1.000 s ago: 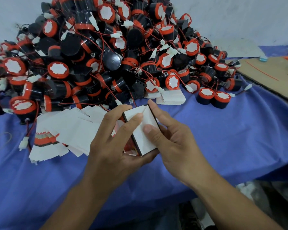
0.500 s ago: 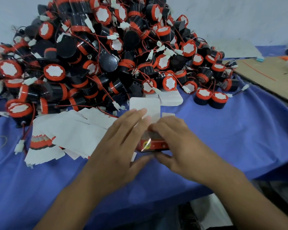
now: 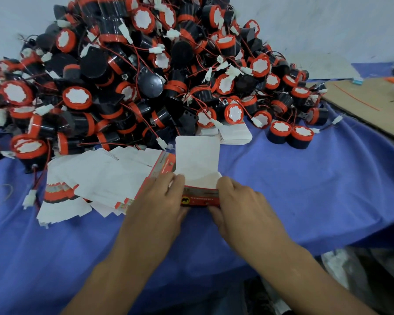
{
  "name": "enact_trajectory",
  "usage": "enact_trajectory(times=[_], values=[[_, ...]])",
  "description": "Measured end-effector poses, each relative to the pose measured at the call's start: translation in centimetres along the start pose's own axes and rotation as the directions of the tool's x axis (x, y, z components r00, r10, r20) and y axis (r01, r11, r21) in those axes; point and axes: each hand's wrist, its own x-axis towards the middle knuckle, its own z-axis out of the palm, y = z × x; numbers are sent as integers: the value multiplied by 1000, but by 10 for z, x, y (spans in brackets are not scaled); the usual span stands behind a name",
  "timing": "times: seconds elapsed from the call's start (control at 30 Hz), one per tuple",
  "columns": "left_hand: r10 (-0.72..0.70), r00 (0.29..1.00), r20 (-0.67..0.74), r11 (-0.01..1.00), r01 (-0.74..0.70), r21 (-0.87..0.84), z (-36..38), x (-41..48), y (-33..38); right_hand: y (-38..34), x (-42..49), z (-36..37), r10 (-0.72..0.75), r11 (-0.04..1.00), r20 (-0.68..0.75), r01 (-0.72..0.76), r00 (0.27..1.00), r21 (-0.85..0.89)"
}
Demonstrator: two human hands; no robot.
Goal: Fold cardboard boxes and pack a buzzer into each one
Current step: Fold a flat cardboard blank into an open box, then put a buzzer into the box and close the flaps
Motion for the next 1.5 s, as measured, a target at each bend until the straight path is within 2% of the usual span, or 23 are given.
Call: enact_trajectory(times=[0.1,0.17,0.23,0.33,0.43,0.57,0.63,0.77,0.9,0.97,1.07,1.13,1.23,1.37,1.5], values=[[-83,997,1,968,81,-236,2,-4,-2,2,-3,2,14,999,28,-15,1000,46],[-198,980,35,876,193,-443,1,-5,-6,5,-3,2,-2,999,35,0,999,51],[-256,959,122,789,281,-546,1,-6,-10,9,-2,1,-37,992,39,32,999,119],[-237,948,211,758,317,-571,3,-3,-11,20,6,-4,-111,951,25,99,994,293],[-225,957,185,786,291,-546,2,0,-14,31,23,-10,-148,875,-29,144,989,462],[-222,962,159,842,271,-466,0,0,-20,38,61,-13,-8,770,-196,131,981,624],[-236,957,168,846,287,-449,-1,-1,-22,36,81,-10,33,758,-194,102,980,644],[-237,953,188,841,298,-451,1,-3,-25,27,107,-3,21,825,-126,54,992,563],[-211,959,187,849,275,-451,2,-4,-28,20,115,-3,91,833,-243,60,966,550],[-205,959,195,843,274,-462,2,-4,-30,20,116,-5,142,801,-277,53,950,596],[-187,965,184,849,253,-464,0,-4,-29,17,111,-19,246,611,-319,109,915,784],[-170,970,172,859,231,-456,-1,-3,-27,16,108,-32,323,418,-346,195,881,887],[-173,971,163,860,229,-456,-3,-3,-25,20,104,-49,431,133,-297,266,852,955],[-183,970,160,856,238,-459,-3,-3,-22,28,97,-59,365,-214,-160,250,917,944],[-184,966,179,861,246,-444,-6,-2,-21,31,88,-60,266,-349,-94,187,959,918]])
